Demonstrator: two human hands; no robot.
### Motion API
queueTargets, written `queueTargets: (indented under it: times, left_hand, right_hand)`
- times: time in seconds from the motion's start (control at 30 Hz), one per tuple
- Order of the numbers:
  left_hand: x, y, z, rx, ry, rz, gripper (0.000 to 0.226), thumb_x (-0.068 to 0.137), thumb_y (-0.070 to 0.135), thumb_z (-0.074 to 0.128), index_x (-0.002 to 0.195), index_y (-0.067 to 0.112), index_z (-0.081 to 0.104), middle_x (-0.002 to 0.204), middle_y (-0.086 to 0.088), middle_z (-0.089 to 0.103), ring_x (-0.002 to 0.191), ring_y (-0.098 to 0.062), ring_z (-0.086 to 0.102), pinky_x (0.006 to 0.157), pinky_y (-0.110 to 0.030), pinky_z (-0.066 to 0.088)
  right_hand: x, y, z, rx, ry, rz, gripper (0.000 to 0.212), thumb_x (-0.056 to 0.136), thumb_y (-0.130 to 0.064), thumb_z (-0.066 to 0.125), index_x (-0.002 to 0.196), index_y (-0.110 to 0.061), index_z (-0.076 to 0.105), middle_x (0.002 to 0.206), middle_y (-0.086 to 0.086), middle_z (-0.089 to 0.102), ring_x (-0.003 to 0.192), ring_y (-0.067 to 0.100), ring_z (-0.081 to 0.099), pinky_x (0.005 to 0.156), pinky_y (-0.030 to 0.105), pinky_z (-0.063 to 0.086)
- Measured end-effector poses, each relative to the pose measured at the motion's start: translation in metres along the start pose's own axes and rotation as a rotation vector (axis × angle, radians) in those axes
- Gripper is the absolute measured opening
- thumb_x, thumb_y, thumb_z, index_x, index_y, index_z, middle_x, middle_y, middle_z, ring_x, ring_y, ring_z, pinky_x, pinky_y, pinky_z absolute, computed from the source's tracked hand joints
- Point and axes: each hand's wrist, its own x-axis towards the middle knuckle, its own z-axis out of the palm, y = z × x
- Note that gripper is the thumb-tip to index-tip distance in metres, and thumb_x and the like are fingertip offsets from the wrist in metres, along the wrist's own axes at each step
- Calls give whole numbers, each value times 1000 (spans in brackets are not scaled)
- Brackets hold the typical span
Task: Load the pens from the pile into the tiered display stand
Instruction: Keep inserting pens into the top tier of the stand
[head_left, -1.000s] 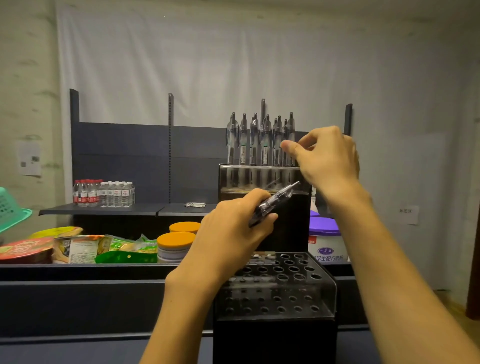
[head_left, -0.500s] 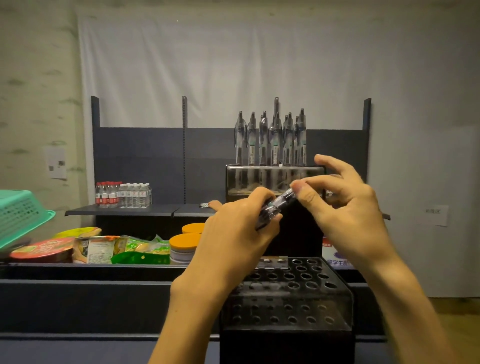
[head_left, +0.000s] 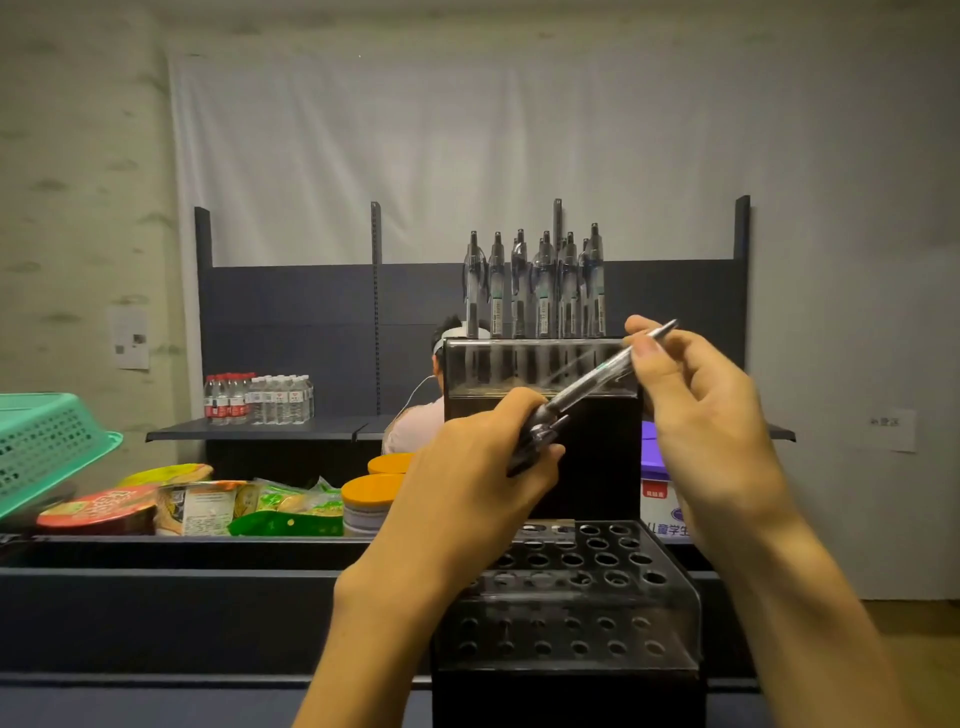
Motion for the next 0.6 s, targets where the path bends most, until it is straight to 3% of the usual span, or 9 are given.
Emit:
queueTargets:
  times: [0.1, 0.23, 0.4, 0.53, 0.6]
  left_hand:
    - [0, -1, 0, -8, -28, -28, 17, 94, 28, 55, 109, 27, 51, 81, 7, 61, 66, -10, 54, 62, -37, 49]
    - [0, -1, -1, 34, -63, -53, 17, 96, 25, 49, 113, 25, 45, 74, 8, 55, 59, -10, 49, 57, -34, 48]
    - [1, 1, -1, 27, -55, -56, 20, 96, 25, 49, 115, 25, 41, 78, 5, 60, 63, -12, 54, 62, -41, 50]
    - [0, 4, 2, 26, -75, -71, 21, 98, 29, 47, 115, 29, 36, 81, 11, 58, 71, -9, 53, 76, -31, 47]
    - [0, 5, 3, 9, -91, -64, 18, 97, 29, 47, 112, 29, 36, 76, 10, 56, 71, -11, 55, 76, -33, 48]
  right_hand:
    - [2, 2, -2, 42, 83, 2, 17, 98, -33, 47, 102, -24, 61, 102, -10, 67, 101, 2, 62, 86, 19, 46]
    - [1, 4, 0, 17, 175, -41, 22, 99, -33, 45, 110, -20, 59, 101, -9, 64, 96, -2, 61, 77, 7, 47]
    - [1, 0, 1, -34, 290, -116, 15, 101, -31, 41, 108, -23, 52, 91, -10, 58, 83, -3, 59, 73, 10, 49]
    - [6, -10, -6, -14, 439, -154, 6, 103, -28, 37, 102, -30, 43, 90, -12, 56, 80, -2, 62, 72, 13, 53]
    - [14, -15, -6, -21, 484, -176, 9, 104, -28, 37, 98, -33, 41, 92, -11, 56, 81, 1, 63, 70, 12, 52]
